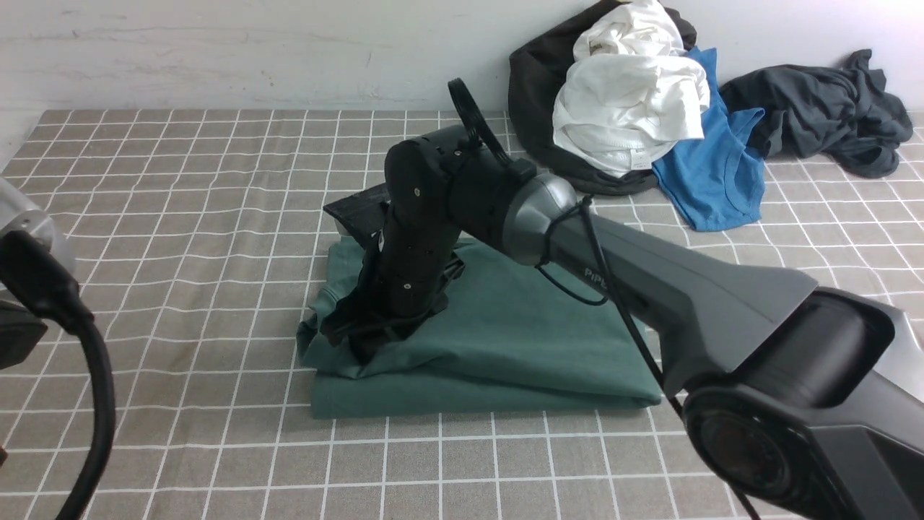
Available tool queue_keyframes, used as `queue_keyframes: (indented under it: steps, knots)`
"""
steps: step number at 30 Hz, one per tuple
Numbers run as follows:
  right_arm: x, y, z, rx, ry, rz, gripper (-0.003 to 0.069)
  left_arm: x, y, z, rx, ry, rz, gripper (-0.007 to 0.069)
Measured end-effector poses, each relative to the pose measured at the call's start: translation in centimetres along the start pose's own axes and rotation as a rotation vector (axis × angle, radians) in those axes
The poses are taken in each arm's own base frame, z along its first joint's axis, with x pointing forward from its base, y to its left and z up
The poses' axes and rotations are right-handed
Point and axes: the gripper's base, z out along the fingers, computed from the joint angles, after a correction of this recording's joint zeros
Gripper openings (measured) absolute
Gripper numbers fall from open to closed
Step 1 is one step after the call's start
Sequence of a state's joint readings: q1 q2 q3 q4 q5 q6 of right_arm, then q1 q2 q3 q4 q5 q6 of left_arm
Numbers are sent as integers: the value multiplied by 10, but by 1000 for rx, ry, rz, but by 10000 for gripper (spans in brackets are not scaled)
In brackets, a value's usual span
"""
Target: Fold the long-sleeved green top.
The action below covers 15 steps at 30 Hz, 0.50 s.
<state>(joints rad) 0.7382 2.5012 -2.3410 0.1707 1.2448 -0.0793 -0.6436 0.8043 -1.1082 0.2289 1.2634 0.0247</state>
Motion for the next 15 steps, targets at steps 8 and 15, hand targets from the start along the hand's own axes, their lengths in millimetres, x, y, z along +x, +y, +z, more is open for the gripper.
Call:
queue_keyframes:
  steps: [8, 15]
  knots:
    - [-15, 7, -103, 81, -185, -54, 400, 3, 3, -5, -20, -20, 0, -7]
    - [2, 28, -235, 62, -407, -80, 347, 29, 7, -39, -30, -153, -54, -7]
